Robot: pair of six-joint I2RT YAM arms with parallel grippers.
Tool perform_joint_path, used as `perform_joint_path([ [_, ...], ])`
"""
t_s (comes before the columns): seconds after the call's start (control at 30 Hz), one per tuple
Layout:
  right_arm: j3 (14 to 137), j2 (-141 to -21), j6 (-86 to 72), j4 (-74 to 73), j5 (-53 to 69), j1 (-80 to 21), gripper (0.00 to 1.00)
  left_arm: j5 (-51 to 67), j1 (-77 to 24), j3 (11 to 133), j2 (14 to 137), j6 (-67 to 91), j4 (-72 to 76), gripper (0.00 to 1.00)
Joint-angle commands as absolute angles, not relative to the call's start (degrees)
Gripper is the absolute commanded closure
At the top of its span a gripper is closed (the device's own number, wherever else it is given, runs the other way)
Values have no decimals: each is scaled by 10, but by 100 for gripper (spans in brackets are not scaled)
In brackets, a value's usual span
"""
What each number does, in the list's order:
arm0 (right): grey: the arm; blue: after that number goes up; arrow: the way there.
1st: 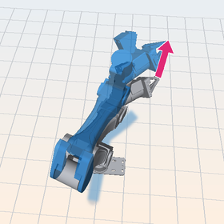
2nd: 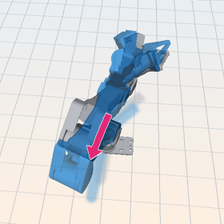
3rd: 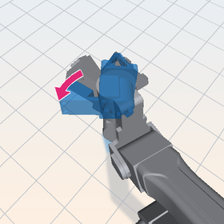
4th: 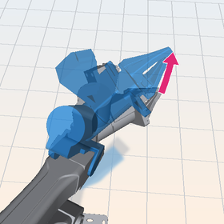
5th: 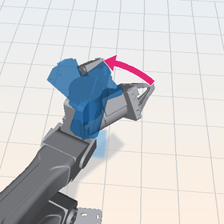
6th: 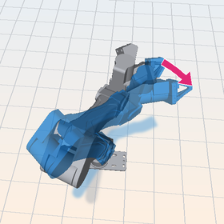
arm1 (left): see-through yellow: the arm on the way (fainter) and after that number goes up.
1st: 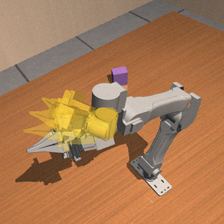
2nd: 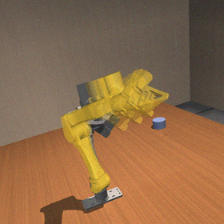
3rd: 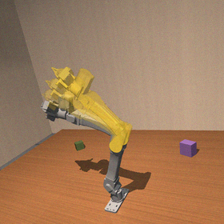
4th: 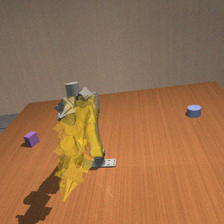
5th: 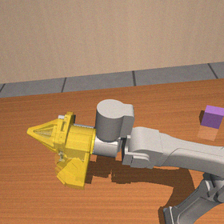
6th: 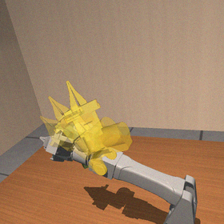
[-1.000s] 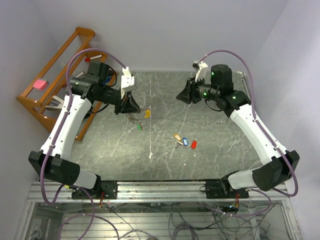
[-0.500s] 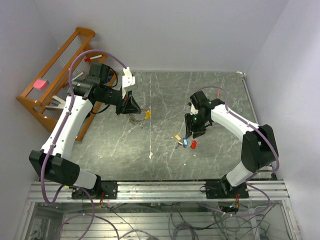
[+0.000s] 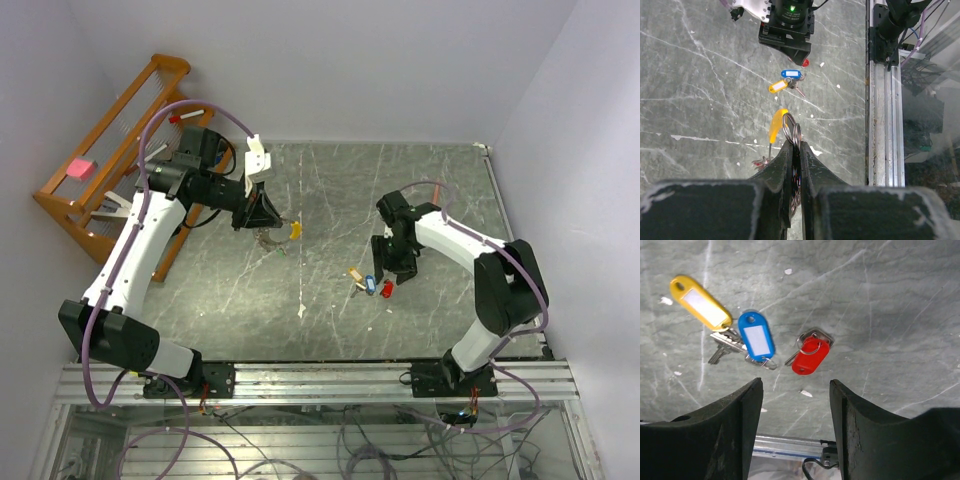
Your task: Put the keys on the keyring
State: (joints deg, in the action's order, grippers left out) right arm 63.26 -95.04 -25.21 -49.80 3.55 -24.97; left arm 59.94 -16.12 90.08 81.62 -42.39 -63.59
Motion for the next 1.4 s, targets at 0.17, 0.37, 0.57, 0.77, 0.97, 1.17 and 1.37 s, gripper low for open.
perform_joint_path([
  [0.17, 630, -975, -264, -487, 0, -248, 44, 611, -164, 902, 807, -425, -623, 93],
  [0.37, 637, -978, -258, -479, 11, -247, 46, 611, -164, 896, 805, -424, -619, 93],
  [0.57, 651, -982, -248, -465, 34, -253, 51, 609, -164, 897, 804, -423, -619, 93],
  [0.77, 668, -1013, -249, -455, 40, -279, 53, 606, -164, 895, 802, -421, -618, 93],
  [0.97, 664, -1019, -247, -457, 42, -303, 57, 606, -163, 890, 800, -418, -614, 93],
  [1.17, 637, -1005, -247, -453, 43, -305, 63, 608, -163, 893, 802, -419, -614, 93],
  [1.37, 626, -997, -251, -449, 32, -304, 65, 608, -163, 887, 798, -418, -612, 93],
])
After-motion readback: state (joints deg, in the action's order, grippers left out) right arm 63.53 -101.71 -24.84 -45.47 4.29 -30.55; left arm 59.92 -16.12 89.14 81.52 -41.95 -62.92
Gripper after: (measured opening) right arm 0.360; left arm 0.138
